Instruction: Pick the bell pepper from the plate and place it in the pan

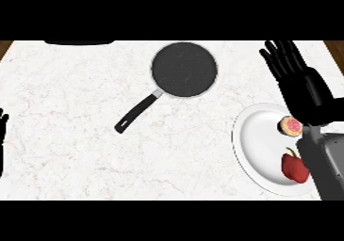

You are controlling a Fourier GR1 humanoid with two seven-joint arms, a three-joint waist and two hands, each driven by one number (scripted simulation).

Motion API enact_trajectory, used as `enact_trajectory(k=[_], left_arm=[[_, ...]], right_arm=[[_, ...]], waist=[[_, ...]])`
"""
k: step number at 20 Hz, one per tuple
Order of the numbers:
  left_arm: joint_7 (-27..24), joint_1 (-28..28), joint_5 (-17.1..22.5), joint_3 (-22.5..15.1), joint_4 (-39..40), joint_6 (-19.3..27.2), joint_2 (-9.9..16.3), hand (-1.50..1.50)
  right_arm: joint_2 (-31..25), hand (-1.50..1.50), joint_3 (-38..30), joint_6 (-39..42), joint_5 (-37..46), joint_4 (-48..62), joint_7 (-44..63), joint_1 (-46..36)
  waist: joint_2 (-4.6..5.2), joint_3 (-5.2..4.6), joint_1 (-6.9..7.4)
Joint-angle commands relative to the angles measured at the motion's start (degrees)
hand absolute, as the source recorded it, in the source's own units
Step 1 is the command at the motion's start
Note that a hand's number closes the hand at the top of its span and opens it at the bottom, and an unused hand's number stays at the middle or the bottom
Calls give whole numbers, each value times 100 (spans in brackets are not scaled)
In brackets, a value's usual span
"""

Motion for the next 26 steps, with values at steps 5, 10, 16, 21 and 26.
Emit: enact_trajectory(k=[5,10,16,21,26], left_arm=[[1202,-321,-705,-553,534,-64,452,0],[1121,106,-487,-455,739,-64,274,0],[1600,-360,-601,-744,705,-413,349,0],[1724,-620,-729,-764,810,-577,369,0],[1744,-758,-833,-818,836,-498,251,0]], right_arm=[[-504,-150,-527,313,50,-1035,-549,1066],[-758,150,-1912,-1817,1177,-5,-553,1576],[578,-150,-2033,-1318,649,-1493,-2752,3738],[135,-150,-1967,-1213,1284,-2635,-2339,4905],[-790,-150,-2029,-1505,2368,-3162,-764,5204]], waist=[[-189,79,-208],[-151,92,-829],[-207,76,-323],[-195,61,-197],[-150,41,-112]])
